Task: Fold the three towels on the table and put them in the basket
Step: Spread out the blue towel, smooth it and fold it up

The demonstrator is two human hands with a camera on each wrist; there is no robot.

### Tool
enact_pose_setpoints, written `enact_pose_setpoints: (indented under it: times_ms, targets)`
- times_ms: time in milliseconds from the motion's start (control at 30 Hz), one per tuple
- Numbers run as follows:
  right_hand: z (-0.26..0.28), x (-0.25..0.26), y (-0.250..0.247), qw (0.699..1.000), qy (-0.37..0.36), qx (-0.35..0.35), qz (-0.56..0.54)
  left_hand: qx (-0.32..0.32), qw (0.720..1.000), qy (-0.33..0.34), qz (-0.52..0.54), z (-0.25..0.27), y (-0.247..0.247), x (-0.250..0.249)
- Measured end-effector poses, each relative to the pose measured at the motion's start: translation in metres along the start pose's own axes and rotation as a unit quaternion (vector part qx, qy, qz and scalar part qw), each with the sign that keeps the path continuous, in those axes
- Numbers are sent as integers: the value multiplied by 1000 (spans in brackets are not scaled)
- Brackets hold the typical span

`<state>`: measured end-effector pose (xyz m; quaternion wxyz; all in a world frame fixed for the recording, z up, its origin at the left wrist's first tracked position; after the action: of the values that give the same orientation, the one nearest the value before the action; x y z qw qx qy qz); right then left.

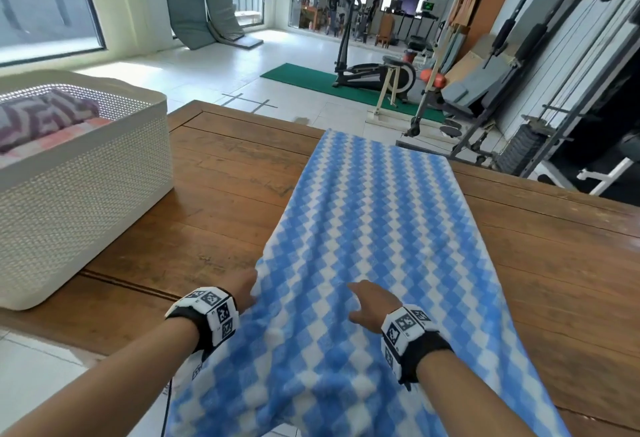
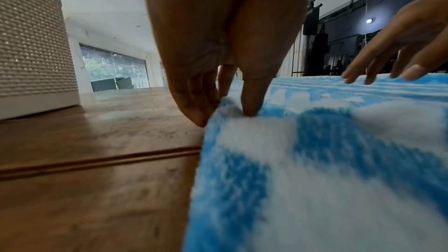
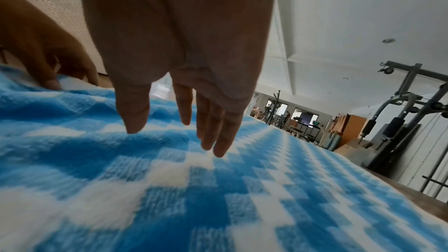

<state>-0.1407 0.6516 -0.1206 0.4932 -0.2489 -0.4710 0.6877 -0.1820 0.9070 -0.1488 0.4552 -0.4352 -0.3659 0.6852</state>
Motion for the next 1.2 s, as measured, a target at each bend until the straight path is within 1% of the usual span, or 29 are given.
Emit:
enact_pose_setpoints:
  times_ms: [67, 133, 167, 267, 333, 400, 467, 533, 600, 633, 667, 700, 733, 767, 800, 833, 867, 900, 933, 1000, 1033, 1067, 1100, 1133, 1167, 1200]
  targets:
    - [-9, 8, 8, 999, -5, -9, 34, -19, 1000, 5, -1, 0, 0, -1]
    - [-12, 15, 15, 996, -19, -40, 71, -49, 998, 10, 23, 0, -4, -2]
    - [-12, 17, 16, 995, -20, -50, 85, -48, 998, 3, 33, 2, -9, -2]
    - [-13, 18, 15, 996, -14, -45, 79, -60, 998, 7, 36, 8, -28, -3]
    - [-13, 20, 11, 999, -8, -23, 42, -26, 997, 6, 72, 6, -34, 1]
    - [-15, 22, 10, 999, -23, 27, 14, 10, 988, 7, 156, 5, -35, 4]
    - [-17, 23, 8, 996, -32, 85, -4, 24, 965, -9, 261, 5, -35, 2]
    - [-24, 23, 1, 994, -36, 100, -40, 17, 921, -44, 387, 3, -33, -1]
    - [-34, 25, -13, 994, -50, 62, -76, 12, 884, -68, 463, -2, -31, -7]
    - [-38, 27, -21, 993, -57, 41, -90, 10, 874, -73, 481, -6, -32, -9]
    - [-43, 31, -28, 992, -65, 24, -103, 3, 871, -73, 486, -9, -36, -11]
    - [-50, 34, -33, 991, -73, 9, -112, -5, 878, -73, 474, -12, -40, -11]
    - [-56, 37, -38, 990, -81, -7, -115, -9, 894, -69, 444, -13, -45, -11]
    - [-62, 40, -41, 989, -85, -19, -116, 0, 913, -60, 404, -15, -47, -10]
    - [-68, 43, -43, 989, -91, -31, -116, 27, 928, -47, 367, -16, -48, -11]
    - [-75, 46, -44, 988, -94, -36, -116, 66, 937, -35, 341, -15, -48, -12]
    - [-81, 49, -43, 987, -101, -37, -120, 102, 938, -27, 331, -14, -46, -12]
    - [-87, 54, -42, 985, -107, -34, -131, 124, 936, -25, 329, -13, -46, -11]
    - [-94, 59, -40, 982, -113, -35, -148, 126, 935, -27, 331, -14, -48, -10]
    - [-107, 71, -39, 972, -115, -46, -198, 88, 933, -32, 348, -18, -55, -5]
    - [-112, 77, -40, 967, -107, -57, -226, 72, 928, -24, 366, -19, -58, -5]
    - [-118, 81, -40, 961, -95, -67, -252, 74, 921, -8, 381, -20, -59, -7]
    - [-125, 84, -41, 959, -82, -71, -263, 96, 916, 14, 388, -19, -58, -12]
    - [-129, 87, -43, 960, -84, -73, -257, 124, 911, 35, 391, -17, -56, -17]
    - [-134, 89, -44, 963, -87, -68, -246, 144, 906, 46, 396, -17, -53, -21]
    - [-139, 88, -46, 963, -85, -62, -247, 147, 901, 45, 406, -18, -52, -23]
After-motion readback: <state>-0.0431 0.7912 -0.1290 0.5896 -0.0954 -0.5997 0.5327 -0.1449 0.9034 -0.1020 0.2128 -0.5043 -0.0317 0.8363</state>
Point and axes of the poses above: each hand's wrist, its own z-axis away from the middle knuckle, its own y-axis out of the palm, x = y × z, the point moved 5 cm from there along -z, towards the middle knuckle, and after that the axes turned 1 degree about -x, right-handed, at the moved point
